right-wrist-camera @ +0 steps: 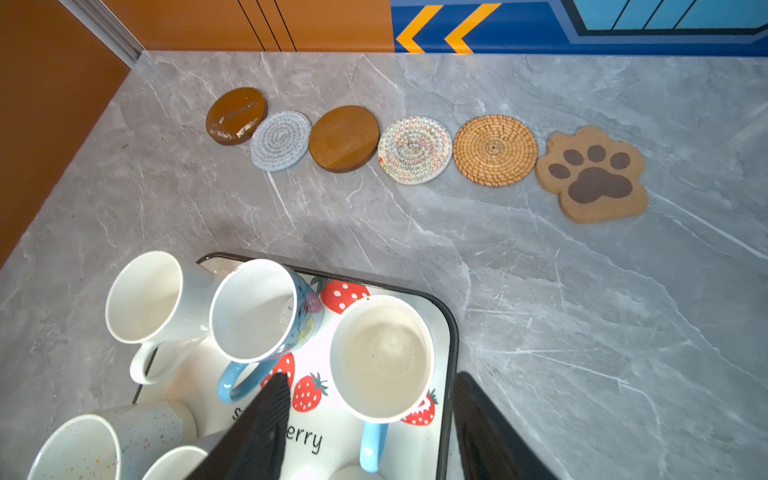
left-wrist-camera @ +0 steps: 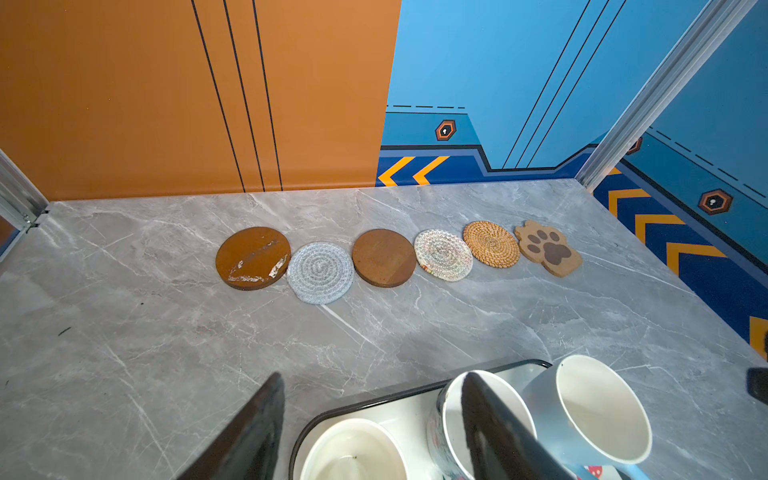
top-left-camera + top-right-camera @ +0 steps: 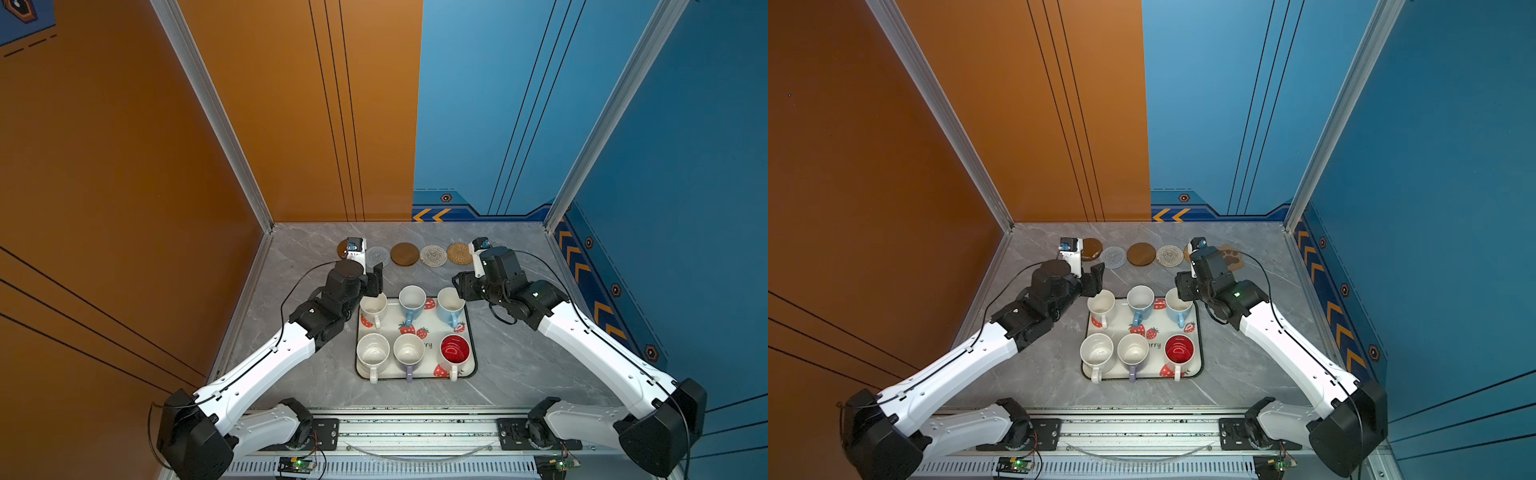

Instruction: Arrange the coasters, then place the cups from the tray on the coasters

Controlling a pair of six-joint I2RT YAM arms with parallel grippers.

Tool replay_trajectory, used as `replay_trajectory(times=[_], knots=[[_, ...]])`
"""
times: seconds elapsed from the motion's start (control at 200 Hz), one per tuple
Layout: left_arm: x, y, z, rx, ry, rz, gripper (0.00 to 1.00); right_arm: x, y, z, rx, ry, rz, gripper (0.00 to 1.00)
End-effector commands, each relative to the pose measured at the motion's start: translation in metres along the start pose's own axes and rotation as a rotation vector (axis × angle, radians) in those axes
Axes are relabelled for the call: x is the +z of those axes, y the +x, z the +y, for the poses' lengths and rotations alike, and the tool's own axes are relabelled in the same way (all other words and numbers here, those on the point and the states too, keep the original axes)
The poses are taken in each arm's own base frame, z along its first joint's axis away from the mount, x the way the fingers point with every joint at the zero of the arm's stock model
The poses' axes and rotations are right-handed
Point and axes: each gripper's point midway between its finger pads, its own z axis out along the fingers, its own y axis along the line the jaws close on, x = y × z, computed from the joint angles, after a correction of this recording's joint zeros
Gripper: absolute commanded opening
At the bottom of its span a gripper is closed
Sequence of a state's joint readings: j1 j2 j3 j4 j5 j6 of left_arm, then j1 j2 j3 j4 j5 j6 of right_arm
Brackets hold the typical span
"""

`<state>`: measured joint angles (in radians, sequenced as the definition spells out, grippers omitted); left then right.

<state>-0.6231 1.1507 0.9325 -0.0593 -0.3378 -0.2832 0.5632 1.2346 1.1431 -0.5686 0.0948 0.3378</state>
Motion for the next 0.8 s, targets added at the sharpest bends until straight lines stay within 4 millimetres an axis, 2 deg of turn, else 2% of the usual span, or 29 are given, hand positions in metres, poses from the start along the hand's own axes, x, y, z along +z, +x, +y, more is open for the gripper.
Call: replay_trajectory(times=[0.0,0.23,0.411,0.586,0.796], knots=[[0.007,-0.002,-0.002,0.027,-0.011,-0.028,0.68,-0.008,0.020,-0.014,-0.006,0.088,0.067,0.61],[0.019,0.009,0.008,0.074,-0.056,0.003,0.68,-0.008,0.037,-0.011,-0.008,0.125,0.132,0.62],[0.021,0.012,0.011,0.067,-0.049,0.009,0.68,0.011,0.062,-0.008,-0.030,0.143,0.251,0.62],[0.016,0.012,0.021,0.062,-0.070,-0.008,0.68,0.034,0.085,0.002,-0.046,0.107,0.365,0.62],[0.008,0.009,0.030,0.041,-0.080,-0.031,0.68,0.045,0.098,0.009,-0.052,0.085,0.425,0.60]])
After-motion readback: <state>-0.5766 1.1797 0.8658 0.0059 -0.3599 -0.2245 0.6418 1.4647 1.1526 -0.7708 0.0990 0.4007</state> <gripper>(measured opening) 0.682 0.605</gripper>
